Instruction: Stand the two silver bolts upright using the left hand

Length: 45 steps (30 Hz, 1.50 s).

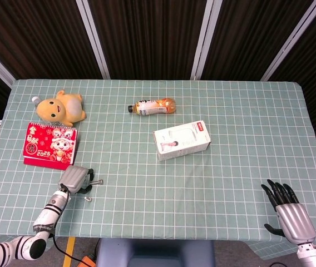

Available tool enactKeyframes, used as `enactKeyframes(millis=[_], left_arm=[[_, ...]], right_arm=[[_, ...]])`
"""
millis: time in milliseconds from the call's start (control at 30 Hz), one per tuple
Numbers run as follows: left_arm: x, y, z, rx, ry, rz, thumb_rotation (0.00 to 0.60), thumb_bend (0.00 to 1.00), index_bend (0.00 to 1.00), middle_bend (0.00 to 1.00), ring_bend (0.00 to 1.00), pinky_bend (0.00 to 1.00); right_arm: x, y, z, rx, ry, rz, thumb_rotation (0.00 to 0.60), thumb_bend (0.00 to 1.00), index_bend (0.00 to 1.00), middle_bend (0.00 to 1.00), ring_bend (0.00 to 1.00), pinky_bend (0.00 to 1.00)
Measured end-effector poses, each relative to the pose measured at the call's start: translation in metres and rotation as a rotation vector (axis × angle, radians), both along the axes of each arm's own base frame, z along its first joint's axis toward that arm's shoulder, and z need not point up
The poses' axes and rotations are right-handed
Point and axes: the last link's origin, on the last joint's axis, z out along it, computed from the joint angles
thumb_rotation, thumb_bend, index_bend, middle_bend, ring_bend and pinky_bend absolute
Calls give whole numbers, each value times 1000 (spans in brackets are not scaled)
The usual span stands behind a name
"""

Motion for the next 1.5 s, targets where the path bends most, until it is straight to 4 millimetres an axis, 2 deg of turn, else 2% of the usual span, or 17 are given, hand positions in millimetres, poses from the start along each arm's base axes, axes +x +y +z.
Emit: enactKeyframes(millis=[467,733,1500], left_arm=[[6,0,-5,-3,-26,-7,600,291,480,1000,1000,1000],[4,1,-4,1,9,-9,600,301,551,1000,1000,1000],[10,0,6,31,-5,-22,600,389,583,1000,1000,1000]], right_arm=[[0,0,1,0,0,-1,600,156,0,0,0,0],[-1,0,1,0,1,-3,600,156,0,0,0,0],[0,0,1,5,1,-3,600,156,0,0,0,0]])
